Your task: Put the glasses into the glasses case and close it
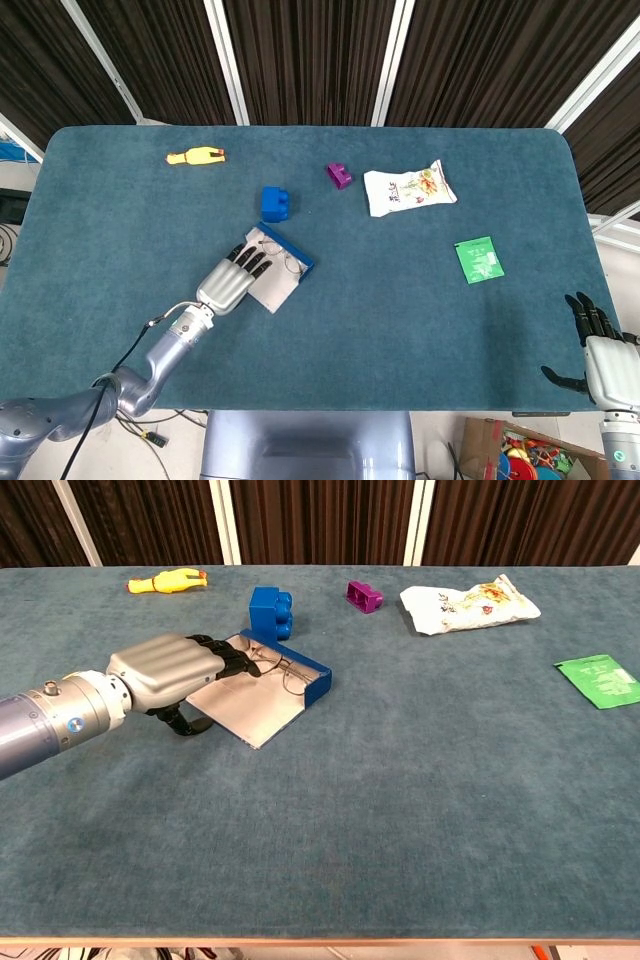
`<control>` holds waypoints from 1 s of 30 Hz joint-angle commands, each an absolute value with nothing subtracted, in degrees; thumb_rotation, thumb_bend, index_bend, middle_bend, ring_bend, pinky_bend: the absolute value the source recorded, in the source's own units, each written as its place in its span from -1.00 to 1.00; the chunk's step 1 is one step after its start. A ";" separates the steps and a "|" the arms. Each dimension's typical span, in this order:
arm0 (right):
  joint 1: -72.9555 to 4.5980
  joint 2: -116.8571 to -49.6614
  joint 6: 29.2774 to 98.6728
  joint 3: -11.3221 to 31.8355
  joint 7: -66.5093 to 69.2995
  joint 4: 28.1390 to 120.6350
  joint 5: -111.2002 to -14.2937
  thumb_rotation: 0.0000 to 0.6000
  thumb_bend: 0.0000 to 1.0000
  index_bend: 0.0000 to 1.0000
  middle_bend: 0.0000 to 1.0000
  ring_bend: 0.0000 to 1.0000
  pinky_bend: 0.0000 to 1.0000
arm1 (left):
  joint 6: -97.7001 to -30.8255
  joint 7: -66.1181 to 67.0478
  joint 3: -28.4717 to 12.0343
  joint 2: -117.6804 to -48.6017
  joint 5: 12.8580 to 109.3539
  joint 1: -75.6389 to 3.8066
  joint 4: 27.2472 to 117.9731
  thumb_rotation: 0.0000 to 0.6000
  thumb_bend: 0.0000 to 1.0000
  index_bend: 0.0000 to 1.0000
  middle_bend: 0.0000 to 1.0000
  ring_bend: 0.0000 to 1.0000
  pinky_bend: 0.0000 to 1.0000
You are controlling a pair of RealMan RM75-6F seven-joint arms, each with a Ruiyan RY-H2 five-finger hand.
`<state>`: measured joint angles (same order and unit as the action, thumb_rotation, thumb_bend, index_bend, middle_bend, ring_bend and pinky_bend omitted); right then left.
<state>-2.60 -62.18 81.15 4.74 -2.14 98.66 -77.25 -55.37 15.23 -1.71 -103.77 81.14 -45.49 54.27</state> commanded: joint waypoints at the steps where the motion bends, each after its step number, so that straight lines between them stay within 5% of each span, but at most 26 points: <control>1: -2.61 -62.18 81.16 4.74 -2.13 98.65 -77.26 1.00 -0.60 -0.97 -1.00 -0.78 -0.44 | -55.52 15.27 -1.89 -103.93 81.29 -45.48 54.08 1.00 -0.71 -0.76 -0.80 -0.90 -0.78; 15: -2.60 -62.18 81.09 4.72 -2.11 98.71 -77.22 1.00 -0.60 -0.97 -1.00 -0.78 -0.44 | -55.44 16.72 -3.35 -106.10 82.16 -46.79 51.74 1.00 -0.29 -0.53 -0.81 -0.90 -0.78; 30: -2.61 -62.02 80.86 4.59 -1.86 98.76 -77.27 1.00 -0.60 -0.97 -1.00 -0.78 -0.44 | -57.08 19.84 -7.39 -108.89 82.04 -49.70 48.17 1.00 -0.27 -0.45 -0.81 -0.90 -0.78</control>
<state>-2.61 -62.02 80.87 4.59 -1.86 98.75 -77.28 -57.27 19.54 -6.94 -108.58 82.29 -49.26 48.61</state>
